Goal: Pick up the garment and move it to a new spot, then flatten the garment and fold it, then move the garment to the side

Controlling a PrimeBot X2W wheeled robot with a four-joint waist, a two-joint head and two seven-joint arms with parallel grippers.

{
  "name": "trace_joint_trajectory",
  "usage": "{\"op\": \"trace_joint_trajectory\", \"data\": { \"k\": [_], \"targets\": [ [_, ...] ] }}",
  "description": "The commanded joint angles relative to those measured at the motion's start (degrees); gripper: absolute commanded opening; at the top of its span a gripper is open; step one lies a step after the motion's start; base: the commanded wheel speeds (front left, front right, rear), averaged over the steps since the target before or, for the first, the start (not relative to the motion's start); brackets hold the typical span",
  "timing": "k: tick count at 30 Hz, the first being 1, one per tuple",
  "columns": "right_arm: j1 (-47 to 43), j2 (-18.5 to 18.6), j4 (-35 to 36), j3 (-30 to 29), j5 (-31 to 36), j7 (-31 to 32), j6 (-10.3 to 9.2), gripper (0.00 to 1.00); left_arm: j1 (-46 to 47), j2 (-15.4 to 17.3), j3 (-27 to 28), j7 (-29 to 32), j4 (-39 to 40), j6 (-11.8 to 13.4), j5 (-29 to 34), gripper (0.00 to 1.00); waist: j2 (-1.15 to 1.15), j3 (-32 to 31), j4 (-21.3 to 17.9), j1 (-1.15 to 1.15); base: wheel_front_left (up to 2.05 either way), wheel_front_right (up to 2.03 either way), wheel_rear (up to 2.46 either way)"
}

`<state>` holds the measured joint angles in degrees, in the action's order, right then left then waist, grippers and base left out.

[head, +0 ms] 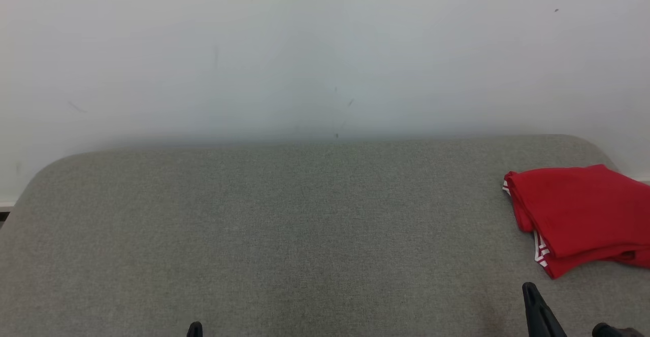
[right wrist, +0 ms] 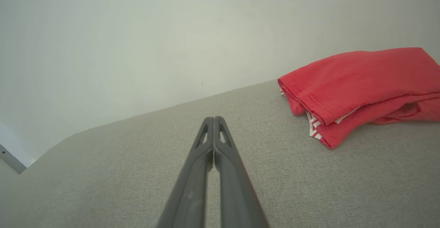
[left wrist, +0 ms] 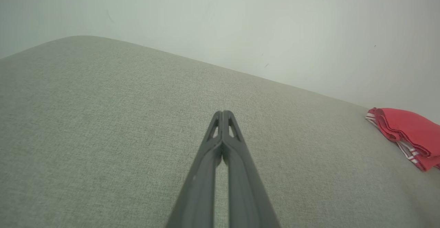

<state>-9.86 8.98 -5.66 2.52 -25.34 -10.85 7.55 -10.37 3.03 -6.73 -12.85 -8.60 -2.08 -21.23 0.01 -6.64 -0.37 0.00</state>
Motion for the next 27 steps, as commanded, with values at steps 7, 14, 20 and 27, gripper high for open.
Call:
{"op": "trace_joint_trajectory", "data": {
  "k": [7, 14, 20, 27],
  "targets": [
    [3.51, -0.22, -0.77, -2.03, -7.84, 2.37, -0.02, 0.0, 3.99, 0.1, 0.46, 1.24, -0.55, -0.74, -8.32, 0.0, -0.01, 0.46, 0.03, 0.0, 0.0, 0.0, 0.0],
    [5.3, -0.57, -2.03, -3.5, -14.04, 4.43, -0.02, 0.0, 6.04, 0.1, 0.77, 2.31, -1.66, -1.23, -14.95, 0.0, -0.01, 0.9, 0.05, 0.0, 0.0, 0.0, 0.0],
    [6.72, -0.89, -3.05, -4.71, -18.88, 6.1, -0.03, 0.0, 7.68, 0.08, 1.03, 3.21, -2.56, -1.6, -20.24, 0.0, -0.01, 1.29, 0.07, 0.0, 0.0, 0.0, 0.0],
    [8.07, -1.22, -4.01, -5.9, -23.42, 7.72, -0.04, 0.0, 9.23, 0.05, 1.29, 4.02, -3.44, -2.03, -25.13, 0.0, -0.01, 1.67, 0.09, 0.0, 0.0, 0.0, 0.0]
  ]
}}
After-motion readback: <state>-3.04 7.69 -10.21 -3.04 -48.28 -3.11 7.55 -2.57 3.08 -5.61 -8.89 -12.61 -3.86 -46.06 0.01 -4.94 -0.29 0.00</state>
